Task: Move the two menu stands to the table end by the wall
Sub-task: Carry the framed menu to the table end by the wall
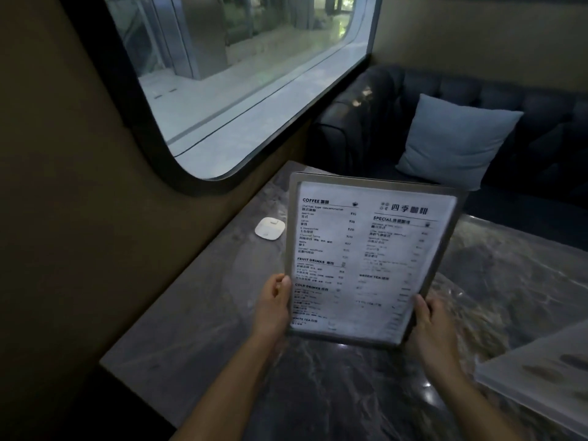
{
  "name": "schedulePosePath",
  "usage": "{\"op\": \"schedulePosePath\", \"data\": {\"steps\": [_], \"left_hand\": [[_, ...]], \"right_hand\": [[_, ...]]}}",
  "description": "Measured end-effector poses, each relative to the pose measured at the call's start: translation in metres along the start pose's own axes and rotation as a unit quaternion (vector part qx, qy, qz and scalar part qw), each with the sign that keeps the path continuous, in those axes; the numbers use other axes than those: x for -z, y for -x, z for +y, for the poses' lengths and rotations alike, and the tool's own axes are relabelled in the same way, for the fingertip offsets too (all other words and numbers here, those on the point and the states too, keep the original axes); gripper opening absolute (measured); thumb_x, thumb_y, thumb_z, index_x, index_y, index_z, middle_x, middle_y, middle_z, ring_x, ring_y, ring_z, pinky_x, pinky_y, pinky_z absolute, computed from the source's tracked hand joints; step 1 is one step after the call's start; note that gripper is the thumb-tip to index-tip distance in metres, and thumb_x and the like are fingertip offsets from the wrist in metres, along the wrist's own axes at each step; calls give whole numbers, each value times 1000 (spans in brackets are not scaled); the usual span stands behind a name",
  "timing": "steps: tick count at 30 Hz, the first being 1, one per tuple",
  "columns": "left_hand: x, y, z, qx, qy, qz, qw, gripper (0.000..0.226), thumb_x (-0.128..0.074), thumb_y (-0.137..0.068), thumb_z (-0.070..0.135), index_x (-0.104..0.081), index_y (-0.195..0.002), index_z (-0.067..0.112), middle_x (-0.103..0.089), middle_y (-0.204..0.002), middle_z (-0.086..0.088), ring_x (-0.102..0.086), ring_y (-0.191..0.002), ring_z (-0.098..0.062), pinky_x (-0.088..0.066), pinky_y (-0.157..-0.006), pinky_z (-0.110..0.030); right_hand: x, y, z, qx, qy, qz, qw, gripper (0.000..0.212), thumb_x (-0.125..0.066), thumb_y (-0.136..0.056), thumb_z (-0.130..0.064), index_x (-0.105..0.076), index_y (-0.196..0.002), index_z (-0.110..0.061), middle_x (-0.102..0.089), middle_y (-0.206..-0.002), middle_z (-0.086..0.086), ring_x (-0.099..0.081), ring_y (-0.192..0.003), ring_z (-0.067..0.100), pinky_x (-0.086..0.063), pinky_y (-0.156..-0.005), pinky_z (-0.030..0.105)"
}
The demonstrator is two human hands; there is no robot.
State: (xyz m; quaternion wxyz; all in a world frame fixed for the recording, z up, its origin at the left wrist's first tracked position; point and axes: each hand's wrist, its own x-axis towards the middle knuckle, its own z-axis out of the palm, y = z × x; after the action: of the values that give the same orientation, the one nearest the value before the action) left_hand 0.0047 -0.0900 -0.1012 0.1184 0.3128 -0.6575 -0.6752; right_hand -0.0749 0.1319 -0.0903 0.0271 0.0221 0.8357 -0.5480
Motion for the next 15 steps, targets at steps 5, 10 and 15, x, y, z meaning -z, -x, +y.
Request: {"op": "schedulePosePath", "data": {"steps": [5, 10, 15], "left_hand": [[50, 15, -4, 1, 48, 86, 995, 29, -41, -94, 33, -60, -74, 27, -68, -85, -7, -65, -80, -23, -55, -67, -39], [101, 35, -6, 21, 87, 179, 980, 26, -43, -94, 29, -59, -75, 25, -68, -88, -10, -64, -85, -30, -53, -75, -50], [152, 65, -16, 7, 122, 234, 965, 23, -46, -93, 32, -64, -80, 26, -70, -92, -5, -65, -93, -26, -54, -81, -47]], "right_hand": [[-43, 7, -16, 4, 17, -78, 997, 28, -42, -91, -39, -51, -86, -13, -61, -84, 7, -57, -77, 22, -46, -62, 39], [-89, 26, -35, 43, 24, -147, 988, 29, -42, -88, -46, -52, -86, -19, -59, -82, -1, -55, -76, 14, -40, -56, 32], [-141, 47, -51, 47, 13, -213, 976, 24, -43, -90, -39, -50, -88, -16, -59, -86, 6, -56, -77, 19, -46, -59, 36]]}}
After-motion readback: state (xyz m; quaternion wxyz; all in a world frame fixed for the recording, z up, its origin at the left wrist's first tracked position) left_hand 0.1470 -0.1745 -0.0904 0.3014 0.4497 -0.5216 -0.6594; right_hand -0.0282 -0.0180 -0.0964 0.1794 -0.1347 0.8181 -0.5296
